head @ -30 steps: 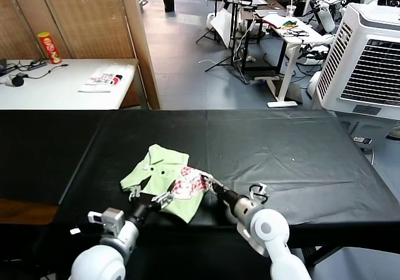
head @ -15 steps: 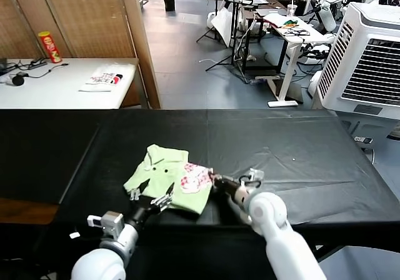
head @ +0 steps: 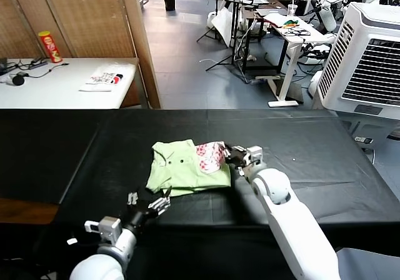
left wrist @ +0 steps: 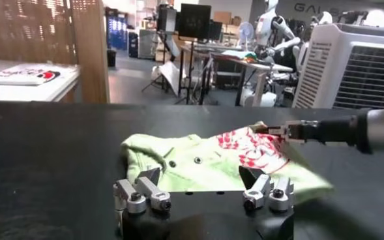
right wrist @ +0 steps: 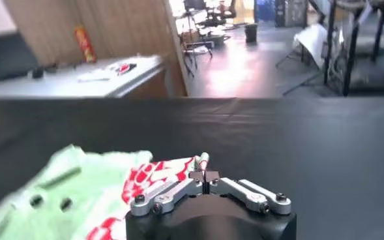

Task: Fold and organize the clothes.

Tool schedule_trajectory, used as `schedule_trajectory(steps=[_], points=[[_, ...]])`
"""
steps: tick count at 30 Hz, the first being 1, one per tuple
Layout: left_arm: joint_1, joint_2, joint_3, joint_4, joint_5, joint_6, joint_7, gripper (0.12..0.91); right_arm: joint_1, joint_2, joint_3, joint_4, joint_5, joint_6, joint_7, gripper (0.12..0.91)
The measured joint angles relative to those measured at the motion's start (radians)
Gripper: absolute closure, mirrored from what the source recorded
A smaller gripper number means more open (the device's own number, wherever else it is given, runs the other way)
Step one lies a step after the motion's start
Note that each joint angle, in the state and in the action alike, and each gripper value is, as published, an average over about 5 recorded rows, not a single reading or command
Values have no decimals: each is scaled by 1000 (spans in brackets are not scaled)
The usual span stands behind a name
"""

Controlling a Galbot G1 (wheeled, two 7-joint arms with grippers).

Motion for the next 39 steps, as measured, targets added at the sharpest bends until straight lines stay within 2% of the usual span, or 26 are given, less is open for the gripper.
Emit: schedule_trajectory(steps=[6, 9, 16, 19, 21, 27, 30, 35, 39], points=[[-3, -5, 7, 3, 2, -2, 0, 232, -76, -50, 18, 79, -49, 19, 5, 325], [-2, -7, 8, 4, 4, -4, 0, 232, -103, -56, 11, 93, -76, 23, -2, 244], [7, -12, 5, 3, 8, -13, 0, 232, -128, -52, -8, 76, -172, 7, -14, 227], [7, -14, 3, 4, 8, -18, 0, 232, -141, -60, -2, 75, -225, 3, -2, 227], [2, -15, 3, 7, 7, -29, -2, 232, -150, -66, 7, 83, -222, 23, 18, 227], [-14, -5, -10, 29, -41, -122, -18, 232, -196, -69, 51, 179, -71, 162, 117, 227], [-10, 13, -23, 40, -39, -158, -21, 232, -256, -77, 82, 264, -32, 223, 153, 227], [11, 48, -31, 31, -29, -157, -57, 232, -420, -71, 142, 397, -73, 320, 187, 227], [42, 63, -39, 16, -12, -173, -69, 232, -594, -53, 178, 468, -140, 401, 207, 227]])
